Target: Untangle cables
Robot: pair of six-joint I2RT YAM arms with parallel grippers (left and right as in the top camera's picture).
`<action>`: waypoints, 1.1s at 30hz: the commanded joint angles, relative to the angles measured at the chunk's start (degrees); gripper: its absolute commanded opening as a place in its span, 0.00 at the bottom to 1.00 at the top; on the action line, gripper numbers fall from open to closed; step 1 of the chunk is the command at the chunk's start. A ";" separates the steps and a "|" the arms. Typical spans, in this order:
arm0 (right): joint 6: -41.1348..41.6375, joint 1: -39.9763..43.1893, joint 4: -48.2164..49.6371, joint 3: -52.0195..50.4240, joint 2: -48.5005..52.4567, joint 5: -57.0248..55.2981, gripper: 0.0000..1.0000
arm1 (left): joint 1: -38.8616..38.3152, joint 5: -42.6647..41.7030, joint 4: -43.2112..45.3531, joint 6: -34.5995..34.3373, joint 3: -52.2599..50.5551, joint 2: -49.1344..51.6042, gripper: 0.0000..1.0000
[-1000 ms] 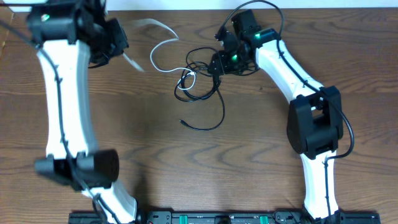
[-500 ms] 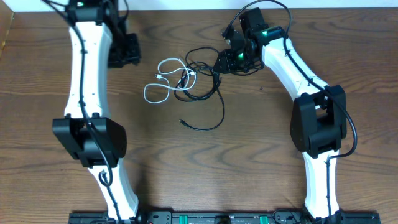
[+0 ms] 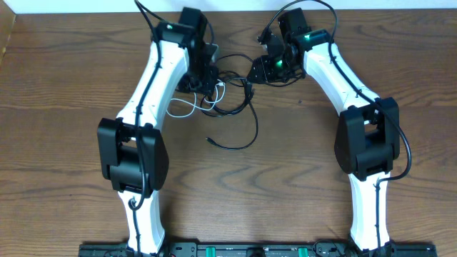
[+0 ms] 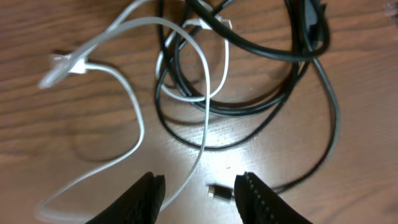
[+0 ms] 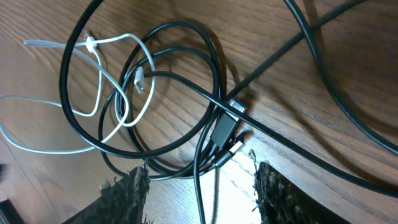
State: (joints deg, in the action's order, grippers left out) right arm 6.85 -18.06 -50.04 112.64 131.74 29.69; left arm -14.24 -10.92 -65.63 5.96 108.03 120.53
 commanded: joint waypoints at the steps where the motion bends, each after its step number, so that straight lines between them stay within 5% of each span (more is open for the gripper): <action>1: -1.40 0.52 -0.37 0.09 0.35 0.44 0.52 | -1.01 -0.50 3.78 1.16 -4.22 -0.70 0.42; 16: -1.42 0.52 -0.55 0.09 0.37 0.42 0.53 | -3.48 -4.09 22.97 6.19 -12.57 -0.61 0.42; 33: -1.81 0.52 -1.03 0.09 0.35 0.24 0.52 | -3.63 -3.80 29.42 8.20 -14.49 3.39 0.42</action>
State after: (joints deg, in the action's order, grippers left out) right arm 6.31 -18.06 -50.85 112.64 131.74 29.63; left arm -17.80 -14.72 -37.01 13.34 93.86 120.81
